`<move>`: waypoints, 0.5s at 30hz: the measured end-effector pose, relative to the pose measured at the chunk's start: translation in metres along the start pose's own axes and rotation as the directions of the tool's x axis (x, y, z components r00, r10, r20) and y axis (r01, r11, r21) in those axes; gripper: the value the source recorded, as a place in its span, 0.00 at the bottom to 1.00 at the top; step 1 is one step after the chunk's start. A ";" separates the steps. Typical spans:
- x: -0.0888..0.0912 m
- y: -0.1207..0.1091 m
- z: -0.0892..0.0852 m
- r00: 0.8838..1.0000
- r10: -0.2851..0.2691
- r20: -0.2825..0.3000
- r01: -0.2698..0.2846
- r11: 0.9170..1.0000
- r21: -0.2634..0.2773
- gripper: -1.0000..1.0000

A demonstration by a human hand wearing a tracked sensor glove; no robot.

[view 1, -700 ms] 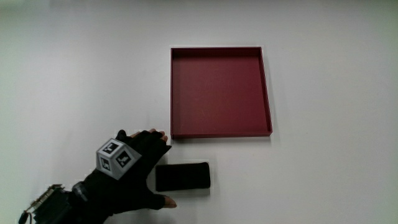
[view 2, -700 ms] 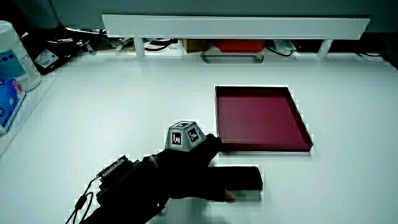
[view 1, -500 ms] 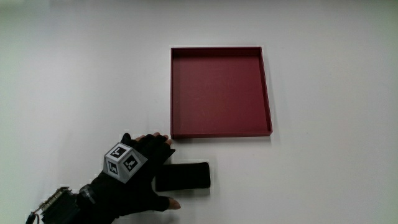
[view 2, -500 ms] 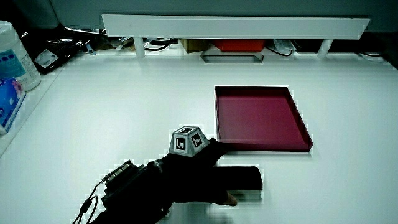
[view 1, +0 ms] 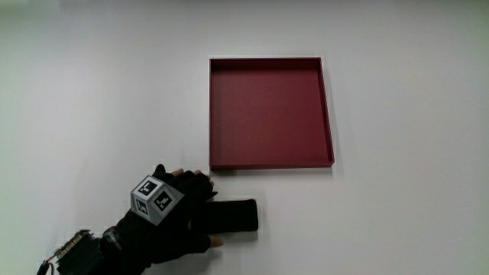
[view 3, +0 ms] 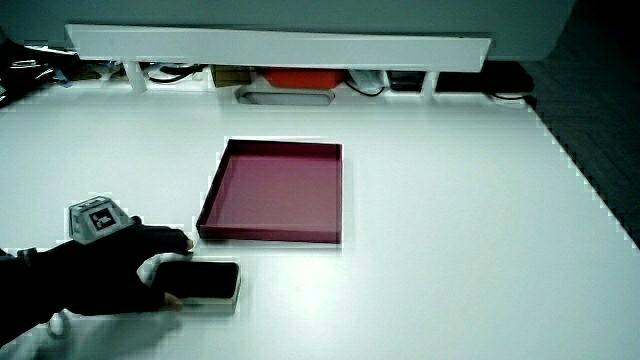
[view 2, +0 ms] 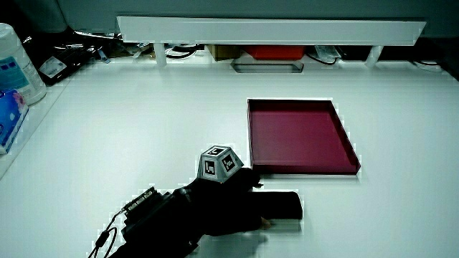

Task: Pick eraser

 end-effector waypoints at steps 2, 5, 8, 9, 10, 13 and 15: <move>0.000 0.004 -0.008 1.000 0.004 0.003 -0.004 1.000 -0.004 0.50; 0.000 0.009 -0.020 0.998 0.063 0.011 -0.062 0.997 -0.040 0.50; 0.007 0.011 -0.024 0.996 0.084 -0.021 -0.085 0.995 -0.044 0.50; 0.008 0.011 -0.026 0.996 0.085 -0.027 -0.086 0.996 -0.037 0.50; 0.009 0.012 -0.027 0.996 0.082 -0.039 -0.083 0.996 -0.043 0.50; 0.008 0.013 -0.031 0.996 0.084 -0.026 -0.085 0.996 -0.036 0.50; 0.010 0.013 -0.031 0.996 0.081 -0.038 -0.082 0.996 -0.030 0.50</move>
